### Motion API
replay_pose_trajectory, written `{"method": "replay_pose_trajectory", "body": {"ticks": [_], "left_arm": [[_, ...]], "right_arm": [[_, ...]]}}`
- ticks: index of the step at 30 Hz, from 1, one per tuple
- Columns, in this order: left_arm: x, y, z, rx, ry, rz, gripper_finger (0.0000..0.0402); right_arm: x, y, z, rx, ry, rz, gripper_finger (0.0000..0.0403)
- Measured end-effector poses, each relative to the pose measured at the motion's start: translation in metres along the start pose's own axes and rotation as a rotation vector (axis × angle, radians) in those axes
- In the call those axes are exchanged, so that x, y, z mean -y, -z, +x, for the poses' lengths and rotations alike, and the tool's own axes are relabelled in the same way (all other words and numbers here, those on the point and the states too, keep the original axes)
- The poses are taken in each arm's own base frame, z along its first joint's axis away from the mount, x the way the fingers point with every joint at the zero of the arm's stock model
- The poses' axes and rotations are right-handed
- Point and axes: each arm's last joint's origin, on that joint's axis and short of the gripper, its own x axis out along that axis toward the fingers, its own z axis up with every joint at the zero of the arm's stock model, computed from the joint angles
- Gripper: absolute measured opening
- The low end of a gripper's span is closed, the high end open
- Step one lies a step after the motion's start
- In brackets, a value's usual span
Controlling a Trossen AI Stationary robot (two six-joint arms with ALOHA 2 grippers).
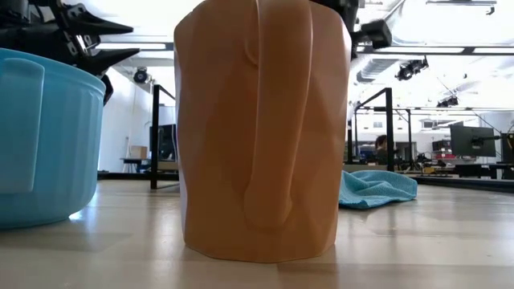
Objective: Stack small to large cups/mugs on shelf
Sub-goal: Put the transparent mug on the shelf
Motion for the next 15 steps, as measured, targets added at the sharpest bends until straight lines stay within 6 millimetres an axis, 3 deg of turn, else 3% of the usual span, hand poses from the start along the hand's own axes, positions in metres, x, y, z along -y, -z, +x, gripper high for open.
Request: {"method": "replay_pose_trajectory", "body": {"ticks": [9, 15], "left_arm": [[-0.001, -0.001, 0.0, 0.03, -0.031, -0.002, 0.0124], [-0.001, -0.002, 0.0, 0.053, -0.048, -0.003, 0.0124]], "right_arm": [[-0.003, 0.017, 0.03, -0.058, -0.037, -0.158, 0.0004], [-0.003, 0.013, 0.033, -0.084, -0.002, -0.225, 0.0004]]}}
